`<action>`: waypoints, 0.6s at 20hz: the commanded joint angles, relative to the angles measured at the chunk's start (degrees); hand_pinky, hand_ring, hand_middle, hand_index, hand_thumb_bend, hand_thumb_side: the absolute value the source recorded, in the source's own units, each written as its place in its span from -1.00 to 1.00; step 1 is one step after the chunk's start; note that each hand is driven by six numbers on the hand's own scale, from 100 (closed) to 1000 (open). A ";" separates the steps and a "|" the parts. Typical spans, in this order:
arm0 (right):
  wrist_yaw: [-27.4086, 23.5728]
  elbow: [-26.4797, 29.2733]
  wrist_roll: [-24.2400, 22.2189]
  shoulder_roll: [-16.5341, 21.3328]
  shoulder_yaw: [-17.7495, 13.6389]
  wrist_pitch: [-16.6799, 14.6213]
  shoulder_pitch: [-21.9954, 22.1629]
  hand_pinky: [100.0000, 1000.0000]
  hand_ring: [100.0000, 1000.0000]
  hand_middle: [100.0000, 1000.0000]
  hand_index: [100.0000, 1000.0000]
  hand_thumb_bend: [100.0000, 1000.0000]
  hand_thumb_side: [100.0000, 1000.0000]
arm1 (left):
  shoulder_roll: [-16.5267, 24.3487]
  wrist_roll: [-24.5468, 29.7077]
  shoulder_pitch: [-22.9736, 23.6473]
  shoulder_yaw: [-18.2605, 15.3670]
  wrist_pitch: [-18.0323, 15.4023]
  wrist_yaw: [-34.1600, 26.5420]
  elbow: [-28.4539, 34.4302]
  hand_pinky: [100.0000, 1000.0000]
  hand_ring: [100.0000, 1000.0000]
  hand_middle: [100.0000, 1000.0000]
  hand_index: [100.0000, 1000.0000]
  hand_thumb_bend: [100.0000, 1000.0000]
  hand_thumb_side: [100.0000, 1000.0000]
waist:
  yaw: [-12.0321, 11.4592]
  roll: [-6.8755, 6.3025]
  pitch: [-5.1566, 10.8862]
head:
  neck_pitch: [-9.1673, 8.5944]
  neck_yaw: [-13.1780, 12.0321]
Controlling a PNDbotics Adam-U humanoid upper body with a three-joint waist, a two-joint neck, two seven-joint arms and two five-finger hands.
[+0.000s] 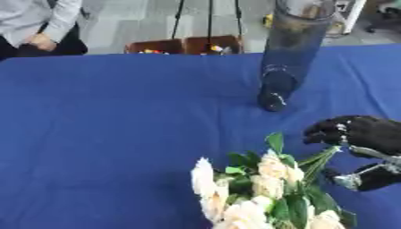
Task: Arrange flowers into the vase.
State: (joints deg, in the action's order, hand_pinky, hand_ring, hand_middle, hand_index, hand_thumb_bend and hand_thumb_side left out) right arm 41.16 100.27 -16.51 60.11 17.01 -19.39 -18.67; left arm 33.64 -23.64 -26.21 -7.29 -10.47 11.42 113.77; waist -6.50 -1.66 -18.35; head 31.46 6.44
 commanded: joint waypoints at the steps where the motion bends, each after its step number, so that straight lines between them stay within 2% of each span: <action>1: 1.15 -0.26 -0.23 1.86 -0.50 -0.62 -0.69 0.60 0.80 0.73 0.81 -0.85 -0.43 | 0.98 0.13 -0.77 -0.52 -0.03 -0.11 0.83 0.16 0.79 0.76 0.73 -1.00 1.00 | -0.08 -0.10 0.03 | -0.38 0.08; 12: 2.02 -1.47 -0.56 2.60 -0.72 -1.62 -0.37 0.60 0.80 0.75 0.82 -0.95 -0.50 | 1.12 0.21 -0.92 -0.46 -0.15 -0.13 0.83 0.15 0.78 0.75 0.73 -1.00 1.00 | 0.01 0.07 -0.16 | -0.38 0.35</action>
State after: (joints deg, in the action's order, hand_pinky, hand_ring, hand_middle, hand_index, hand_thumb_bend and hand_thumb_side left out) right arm 42.86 98.85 -17.10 60.34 17.03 -20.74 -18.64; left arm 33.64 -23.61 -26.22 -7.29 -10.48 11.42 113.77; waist -6.53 -1.66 -18.62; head 31.46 6.66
